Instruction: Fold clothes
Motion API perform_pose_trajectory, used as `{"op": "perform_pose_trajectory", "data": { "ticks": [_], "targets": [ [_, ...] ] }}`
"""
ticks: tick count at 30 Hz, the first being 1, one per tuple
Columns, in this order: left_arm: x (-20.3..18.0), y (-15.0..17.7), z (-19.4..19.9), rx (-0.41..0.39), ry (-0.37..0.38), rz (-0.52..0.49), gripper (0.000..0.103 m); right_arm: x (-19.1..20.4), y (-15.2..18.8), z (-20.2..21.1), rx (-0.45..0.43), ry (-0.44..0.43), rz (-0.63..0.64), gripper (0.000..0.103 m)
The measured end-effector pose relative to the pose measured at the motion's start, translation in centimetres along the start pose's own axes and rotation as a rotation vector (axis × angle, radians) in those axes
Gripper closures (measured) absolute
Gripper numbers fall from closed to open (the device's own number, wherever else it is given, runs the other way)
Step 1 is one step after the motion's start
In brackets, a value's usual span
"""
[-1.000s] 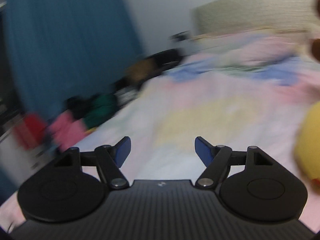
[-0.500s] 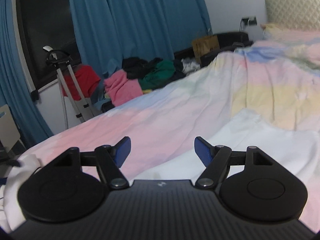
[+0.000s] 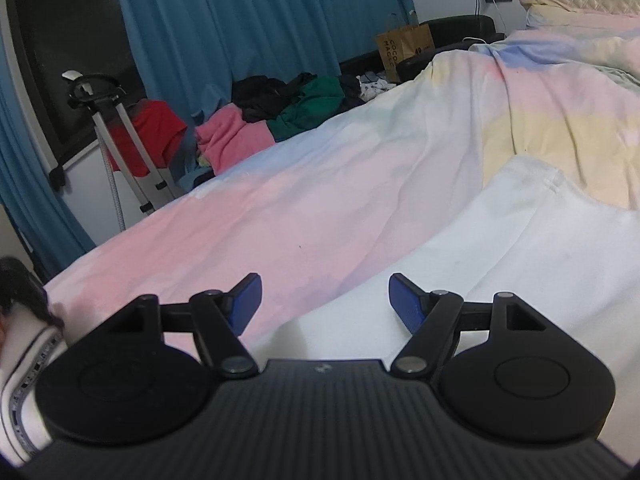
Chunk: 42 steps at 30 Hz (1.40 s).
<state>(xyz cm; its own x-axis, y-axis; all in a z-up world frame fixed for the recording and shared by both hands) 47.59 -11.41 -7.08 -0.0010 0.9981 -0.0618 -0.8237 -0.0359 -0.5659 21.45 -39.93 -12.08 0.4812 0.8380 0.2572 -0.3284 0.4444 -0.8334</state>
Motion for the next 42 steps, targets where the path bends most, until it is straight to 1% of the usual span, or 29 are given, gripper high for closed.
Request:
{"op": "perform_pose_trajectory", "data": {
  "ticks": [2, 4, 6, 7, 10, 11, 12, 13, 14, 15, 16, 17, 18, 20, 21, 23, 25, 28, 29, 30, 33, 35, 38, 39, 40, 42],
  "targets": [
    [-2.4, -0.4, 3.9, -0.085, 0.105, -0.08, 0.098, -0.2, -0.2, 0.9, -0.02, 0.004, -0.005, 0.03],
    [-5.4, -0.7, 7.9, -0.167, 0.196, -0.197, 0.098, -0.6, -0.5, 1.7, -0.038, 0.011, -0.017, 0.03],
    [-8.6, -0.8, 12.1, -0.239, 0.303, -0.304, 0.098, -1.0, -0.7, 2.6, -0.056, 0.018, -0.028, 0.03],
    [-10.3, -0.7, 14.3, -0.279, 0.364, -0.365, 0.098, -1.2, -1.0, 3.0, -0.064, 0.025, -0.033, 0.03],
    [-16.0, 0.4, 20.9, -0.392, 0.594, -0.579, 0.098, -2.0, -1.8, 4.3, -0.091, 0.031, -0.064, 0.03],
    [-17.7, 0.8, 22.7, -0.42, 0.663, -0.639, 0.098, -2.4, -2.1, 4.7, -0.1, 0.031, -0.078, 0.03],
    [-19.1, 1.0, 23.8, -0.432, 0.71, -0.675, 0.098, -2.7, -2.3, 5.0, -0.109, 0.032, -0.092, 0.03],
    [-20.5, 1.1, 24.7, -0.446, 0.731, -0.704, 0.097, -3.1, -2.5, 5.2, -0.121, 0.038, -0.107, 0.03],
    [-22.0, 0.9, 24.8, -0.465, 0.73, -0.725, 0.096, -3.5, -2.7, 5.3, -0.133, 0.045, -0.122, 0.03],
    [-23.3, 0.7, 24.5, -0.481, 0.721, -0.73, 0.086, -3.9, -2.8, 5.5, -0.144, 0.051, -0.137, 0.03],
    [-24.7, 0.5, 24.1, -0.497, 0.706, -0.732, 0.078, -4.3, -2.9, 5.3, -0.148, 0.064, -0.148, 0.03],
    [-26.2, 0.5, 23.1, -0.511, 0.676, -0.725, 0.055, -4.7, -3.0, 5.1, -0.151, 0.077, -0.159, 0.029],
    [-27.5, 0.5, 22.1, -0.529, 0.643, -0.713, 0.038, -5.0, -2.9, 4.6, -0.144, 0.08, -0.167, 0.029],
    [-29.6, 0.6, 19.6, -0.576, 0.564, -0.668, 0.036, -5.3, -2.5, 3.6, -0.119, 0.084, -0.174, 0.029],
    [-30.6, 1.0, 18.3, -0.575, 0.543, -0.65, 0.036, -5.4, -2.2, 2.9, -0.1, 0.084, -0.172, 0.029],
    [-31.2, 1.8, 15.9, -0.543, 0.514, -0.618, 0.036, -5.6, -1.6, 1.7, -0.063, 0.085, -0.17, 0.029],
    [-29.7, 2.5, 14.7, -0.513, 0.48, -0.577, 0.035, -5.7, -1.2, 0.7, -0.034, 0.079, -0.172, 0.029],
    [-22.7, 2.5, 11.4, -0.487, 0.415, -0.467, 0.033, -5.7, -1.0, -0.3, -0.002, 0.058, -0.184, 0.029],
    [-19.9, 2.9, 10.8, -0.484, 0.398, -0.425, 0.029, -5.8, -1.0, -0.5, 0.003, 0.046, -0.192, 0.03],
    [-16.8, 4.2, 11.2, -0.479, 0.379, -0.377, 0.026, -5.8, -1.0, -0.6, 0.011, 0.039, -0.201, 0.03],
    [-7.6, 9.4, 13.9, -0.451, 0.322, -0.239, 0.025, -6.2, -0.6, -0.8, 0.048, 0.005, -0.231, 0.03],
    [-0.9, 13.8, 16.6, -0.406, 0.273, -0.173, 0.025, -6.3, -0.3, -0.8, 0.076, -0.021, -0.26, 0.03],
    [6.2, 19.3, 18.9, -0.396, 0.188, -0.093, 0.024, -7.1, 0.1, -0.5, 0.109, -0.046, -0.324, 0.03],
    [7.8, 20.6, 19.3, -0.389, 0.169, -0.066, 0.024, -7.6, 0.1, -0.4, 0.118, -0.052, -0.358, 0.032],
    [9.2, 21.9, 19.7, -0.375, 0.156, -0.035, 0.024, -8.0, 0.3, -0.4, 0.13, -0.055, -0.388, 0.039],
    [12.0, 23.9, 20.4, -0.346, 0.142, 0.044, 0.024, -9.1, 0.4, -0.6, 0.166, -0.063, -0.442, 0.041]
  ]
}}
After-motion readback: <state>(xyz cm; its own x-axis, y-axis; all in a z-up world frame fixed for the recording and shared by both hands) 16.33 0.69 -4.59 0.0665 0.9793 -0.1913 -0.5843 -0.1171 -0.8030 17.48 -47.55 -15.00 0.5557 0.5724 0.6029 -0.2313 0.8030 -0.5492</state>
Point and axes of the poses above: each gripper's, at about its wrist camera, not at the fingertips, and z roughly against the way its jaws point, x to its left, y to its underside, the point moved 7 cm from there along -z, roughly the way its jaws point, and after that the axes turned 6 degrees about z, right-handed, at the moved point
